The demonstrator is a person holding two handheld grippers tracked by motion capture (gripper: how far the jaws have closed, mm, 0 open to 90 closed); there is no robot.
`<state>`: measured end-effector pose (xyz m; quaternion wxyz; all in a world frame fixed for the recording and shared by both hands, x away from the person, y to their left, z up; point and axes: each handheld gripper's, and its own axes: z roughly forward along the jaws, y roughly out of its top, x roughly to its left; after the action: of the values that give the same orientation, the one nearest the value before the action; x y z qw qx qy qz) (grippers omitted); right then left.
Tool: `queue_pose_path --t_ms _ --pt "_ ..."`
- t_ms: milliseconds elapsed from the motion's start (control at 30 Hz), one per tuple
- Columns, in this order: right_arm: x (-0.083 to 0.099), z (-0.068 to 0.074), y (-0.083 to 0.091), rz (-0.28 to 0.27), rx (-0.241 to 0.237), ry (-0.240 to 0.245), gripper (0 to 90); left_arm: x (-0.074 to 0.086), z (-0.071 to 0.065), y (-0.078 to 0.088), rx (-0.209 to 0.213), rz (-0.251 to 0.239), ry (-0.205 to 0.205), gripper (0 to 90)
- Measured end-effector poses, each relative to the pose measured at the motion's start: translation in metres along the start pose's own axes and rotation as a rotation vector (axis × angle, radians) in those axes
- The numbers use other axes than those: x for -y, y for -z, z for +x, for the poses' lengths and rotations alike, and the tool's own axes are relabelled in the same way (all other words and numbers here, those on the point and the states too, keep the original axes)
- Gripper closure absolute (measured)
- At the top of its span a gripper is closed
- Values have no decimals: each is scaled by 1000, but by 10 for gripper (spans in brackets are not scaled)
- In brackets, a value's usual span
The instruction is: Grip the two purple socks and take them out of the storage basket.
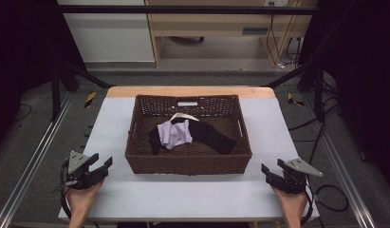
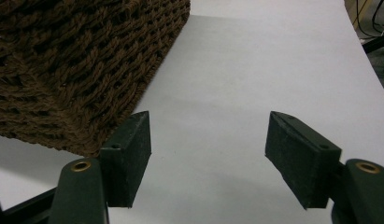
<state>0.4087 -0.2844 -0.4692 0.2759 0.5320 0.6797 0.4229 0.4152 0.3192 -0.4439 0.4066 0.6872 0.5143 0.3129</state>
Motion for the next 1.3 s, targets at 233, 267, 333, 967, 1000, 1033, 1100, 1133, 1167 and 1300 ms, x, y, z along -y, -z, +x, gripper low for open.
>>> queue_pose_path --t_ms 233,267,333,967,1000,1033,1100,1133,1167,1300 --pt "0 2 0 -8 -15 4 318 -9 -7 11 11 -68 7 401" --pt "-1 3 0 -11 -18 6 318 -11 -8 14 15 -79 7 398" --pt "-1 4 1 -13 -18 16 322 -16 -11 19 21 -98 5 394" --pt "-2 8 0 -13 -21 23 339 -46 -21 36 56 -162 -7 397" --pt "-2 8 1 -12 -20 27 344 -49 -21 38 59 -167 -5 403" --pt "-2 8 1 -12 -20 27 344 -51 -22 39 63 -173 -5 403" --pt "-1 9 2 -15 -14 27 347 -55 -24 40 64 -175 -18 405" --pt "-1 8 2 -16 -20 20 352 -59 -26 40 72 -181 -27 406" --pt "-1 8 2 -16 -20 20 352 -59 -26 40 72 -181 -27 406" --pt "-1 8 2 -12 -23 22 360 -71 -31 38 91 -194 -35 407"
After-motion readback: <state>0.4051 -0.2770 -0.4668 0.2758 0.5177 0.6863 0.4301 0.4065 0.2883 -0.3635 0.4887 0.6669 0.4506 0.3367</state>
